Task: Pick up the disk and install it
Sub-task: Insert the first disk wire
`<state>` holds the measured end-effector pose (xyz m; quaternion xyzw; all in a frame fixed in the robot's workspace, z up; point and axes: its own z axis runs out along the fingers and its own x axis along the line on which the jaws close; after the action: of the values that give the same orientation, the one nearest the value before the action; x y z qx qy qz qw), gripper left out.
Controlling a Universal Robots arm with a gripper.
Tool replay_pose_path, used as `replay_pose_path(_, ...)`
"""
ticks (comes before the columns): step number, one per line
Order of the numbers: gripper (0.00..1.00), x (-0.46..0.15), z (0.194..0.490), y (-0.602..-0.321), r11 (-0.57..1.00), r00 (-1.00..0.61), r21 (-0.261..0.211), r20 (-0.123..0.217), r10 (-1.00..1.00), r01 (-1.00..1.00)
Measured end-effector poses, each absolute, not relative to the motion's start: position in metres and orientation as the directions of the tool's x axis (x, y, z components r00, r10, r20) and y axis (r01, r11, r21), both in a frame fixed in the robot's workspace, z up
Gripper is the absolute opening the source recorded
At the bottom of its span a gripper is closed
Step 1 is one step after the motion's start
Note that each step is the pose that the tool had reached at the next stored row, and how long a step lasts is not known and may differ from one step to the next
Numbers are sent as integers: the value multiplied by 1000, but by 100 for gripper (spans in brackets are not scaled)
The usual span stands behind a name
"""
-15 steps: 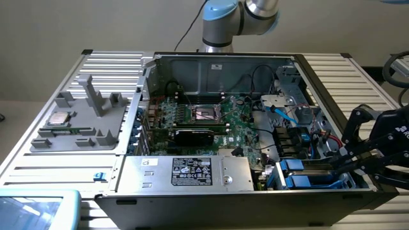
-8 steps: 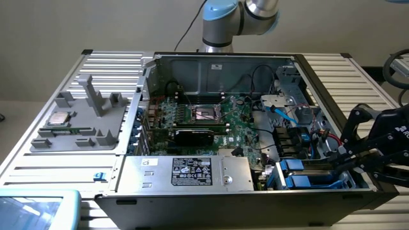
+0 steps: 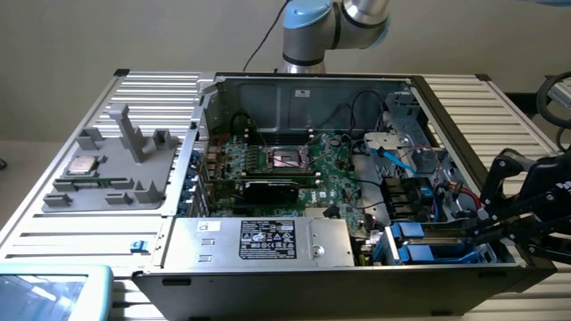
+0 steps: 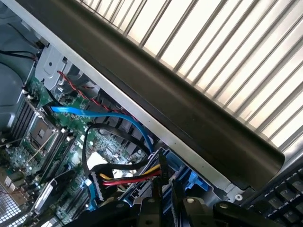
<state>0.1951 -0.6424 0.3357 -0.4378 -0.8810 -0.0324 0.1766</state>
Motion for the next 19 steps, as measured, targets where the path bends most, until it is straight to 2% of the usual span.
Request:
replay_pose_path(4,22,194,336,-642,616,-565,-62,336,754,785)
replay_pose_path(9,22,191,336,-642,618,-567,-30,367,738,785)
replay_pose_path(19,22,190,337,-643,619,-567,-17,381,730,785)
